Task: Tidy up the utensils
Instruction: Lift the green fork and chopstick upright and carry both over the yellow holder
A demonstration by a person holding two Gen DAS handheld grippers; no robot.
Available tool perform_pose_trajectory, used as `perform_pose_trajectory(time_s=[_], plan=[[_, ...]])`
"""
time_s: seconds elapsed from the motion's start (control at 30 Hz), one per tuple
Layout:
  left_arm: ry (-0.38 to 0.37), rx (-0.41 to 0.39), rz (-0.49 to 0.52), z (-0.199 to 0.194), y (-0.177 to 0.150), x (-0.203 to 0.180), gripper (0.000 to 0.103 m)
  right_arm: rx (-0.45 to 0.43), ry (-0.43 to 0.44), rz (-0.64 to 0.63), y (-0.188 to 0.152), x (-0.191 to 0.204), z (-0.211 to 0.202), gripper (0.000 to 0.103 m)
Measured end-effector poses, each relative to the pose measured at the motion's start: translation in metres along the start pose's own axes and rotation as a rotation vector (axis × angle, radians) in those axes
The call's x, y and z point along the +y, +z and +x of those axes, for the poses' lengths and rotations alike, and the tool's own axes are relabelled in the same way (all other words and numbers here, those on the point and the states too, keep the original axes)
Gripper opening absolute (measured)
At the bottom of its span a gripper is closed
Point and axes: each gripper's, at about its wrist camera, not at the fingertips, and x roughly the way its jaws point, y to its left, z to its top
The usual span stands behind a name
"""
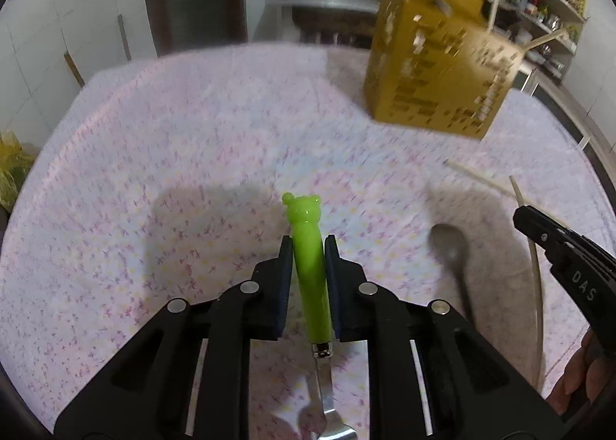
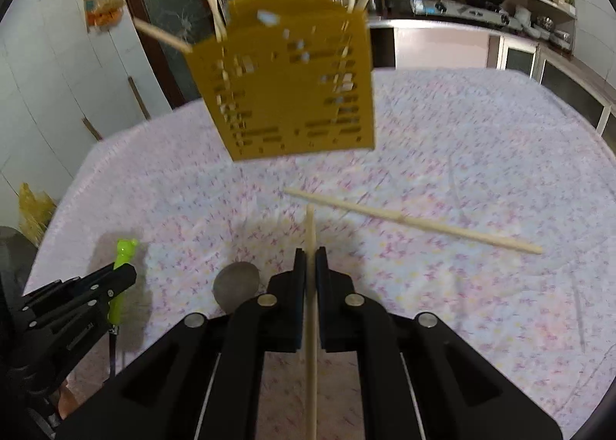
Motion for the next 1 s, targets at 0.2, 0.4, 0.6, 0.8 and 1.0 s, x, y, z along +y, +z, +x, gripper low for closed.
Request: perform_pose_trajectory(time_s=[0.2,0.4,0.6,0.8,1.0], plan=[[-0.015,-0.145,0.013,-0.047,0.002,-0.006,0.015,-0.180,0.005,-0.010,0.006,-0.011,-0.055,0.006],[-0.010,-0.278,0.034,-0.085,-0.011,-0.007,0.015,-0.323,0.015,-0.022,0.005,-0.021,-0.094,0.006],[-0.010,-0.331,0.056,-0.106,-0.024,-0.007,0.015,-0.436,0.020,-0.026,0.001,-0.025,-0.124,0.006],[-0.014,-0.345,0.050,-0.114,-0.029,-0.007,0.015,-0.493,0.022,-0.031,0.002,-0.028,-0.136,0.006],[-0.022,-0.353,0.046,-0.117,-0.029,-0.006,0.015,-0.500,0.029,-0.023,0.000,-0.032,-0.139,0.006]])
